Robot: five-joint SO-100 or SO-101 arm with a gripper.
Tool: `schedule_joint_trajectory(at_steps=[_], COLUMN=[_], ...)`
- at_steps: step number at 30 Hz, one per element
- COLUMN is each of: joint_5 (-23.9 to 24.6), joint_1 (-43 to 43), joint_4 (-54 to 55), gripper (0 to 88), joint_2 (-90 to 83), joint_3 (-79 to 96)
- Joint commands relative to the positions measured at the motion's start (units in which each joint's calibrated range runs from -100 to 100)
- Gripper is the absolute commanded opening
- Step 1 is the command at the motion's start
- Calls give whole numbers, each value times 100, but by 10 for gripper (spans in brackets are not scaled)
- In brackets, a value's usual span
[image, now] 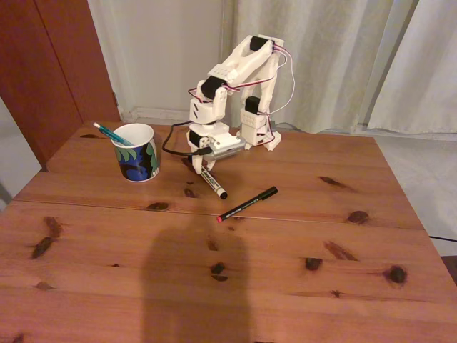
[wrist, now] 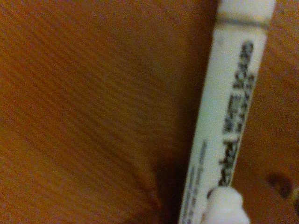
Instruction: Clean up the desk and place the pens and markers into the cup
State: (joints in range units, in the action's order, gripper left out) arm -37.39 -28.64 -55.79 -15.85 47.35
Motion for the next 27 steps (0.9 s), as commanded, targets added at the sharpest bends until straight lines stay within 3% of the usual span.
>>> schedule_joint_trajectory(at_steps=[1,10,27], joint_5=[-499,-756,-756], joint_1=[-164,-252,-244], joint_4=[-26,-8,60], gripper=[115,115,111], joint_2=[-16,-25,-16], joint_3=[-253,180,622])
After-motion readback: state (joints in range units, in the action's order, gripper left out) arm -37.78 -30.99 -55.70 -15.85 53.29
